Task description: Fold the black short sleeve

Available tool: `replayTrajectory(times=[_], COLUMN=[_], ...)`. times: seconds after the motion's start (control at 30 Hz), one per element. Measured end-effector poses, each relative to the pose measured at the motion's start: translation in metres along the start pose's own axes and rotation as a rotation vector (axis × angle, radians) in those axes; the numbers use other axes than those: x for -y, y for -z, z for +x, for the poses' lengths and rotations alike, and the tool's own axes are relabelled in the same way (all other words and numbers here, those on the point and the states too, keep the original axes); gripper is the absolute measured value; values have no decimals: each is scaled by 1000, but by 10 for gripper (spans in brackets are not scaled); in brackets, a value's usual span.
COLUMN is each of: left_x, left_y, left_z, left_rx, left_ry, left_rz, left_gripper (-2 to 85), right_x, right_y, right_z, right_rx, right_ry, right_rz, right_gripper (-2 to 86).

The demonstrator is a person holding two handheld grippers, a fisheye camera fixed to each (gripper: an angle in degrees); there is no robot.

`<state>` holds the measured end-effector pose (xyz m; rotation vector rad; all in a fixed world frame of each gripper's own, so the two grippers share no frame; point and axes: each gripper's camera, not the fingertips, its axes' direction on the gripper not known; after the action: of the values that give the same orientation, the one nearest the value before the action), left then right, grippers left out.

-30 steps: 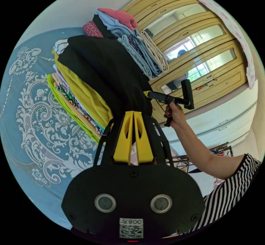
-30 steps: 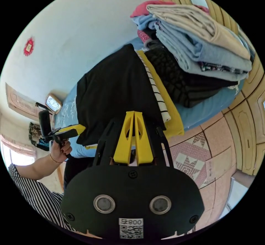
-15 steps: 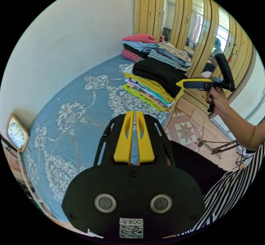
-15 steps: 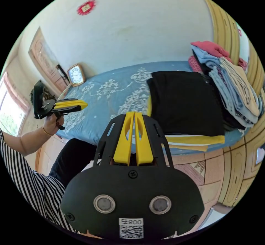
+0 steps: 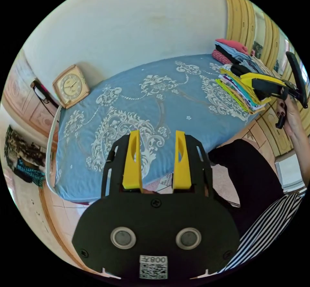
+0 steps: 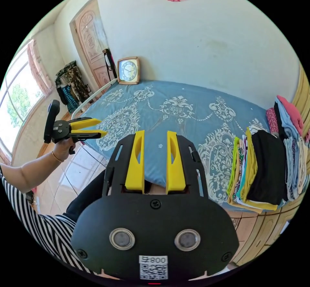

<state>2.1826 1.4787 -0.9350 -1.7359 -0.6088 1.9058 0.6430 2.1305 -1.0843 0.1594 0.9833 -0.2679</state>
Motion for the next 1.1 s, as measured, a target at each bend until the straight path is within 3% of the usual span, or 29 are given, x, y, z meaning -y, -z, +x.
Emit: replayTrajectory(times=[0.2,0.47,0.8,1.1], left_x=[-45,-61,-34,-14], left_y=[-26,-96,-189,-256], left_z=[-110,-230,-298,-325], left_rx=[3,-14,-42,-65], left_ry=[176,346,386,426], left_rz=[-41,-122,-150,-142], left_gripper=[160,182,196,218], right_x=[71,143,209,243], right_y=[-85,-214,-379,-466], right_z=[-83,-123,-128,-144], right_rx=[-15,-2,-44,-174], right_ry=[9,-70,-194,-247], right_rz=[-48,-135,-230,-228], right_gripper=[129,140,166,185])
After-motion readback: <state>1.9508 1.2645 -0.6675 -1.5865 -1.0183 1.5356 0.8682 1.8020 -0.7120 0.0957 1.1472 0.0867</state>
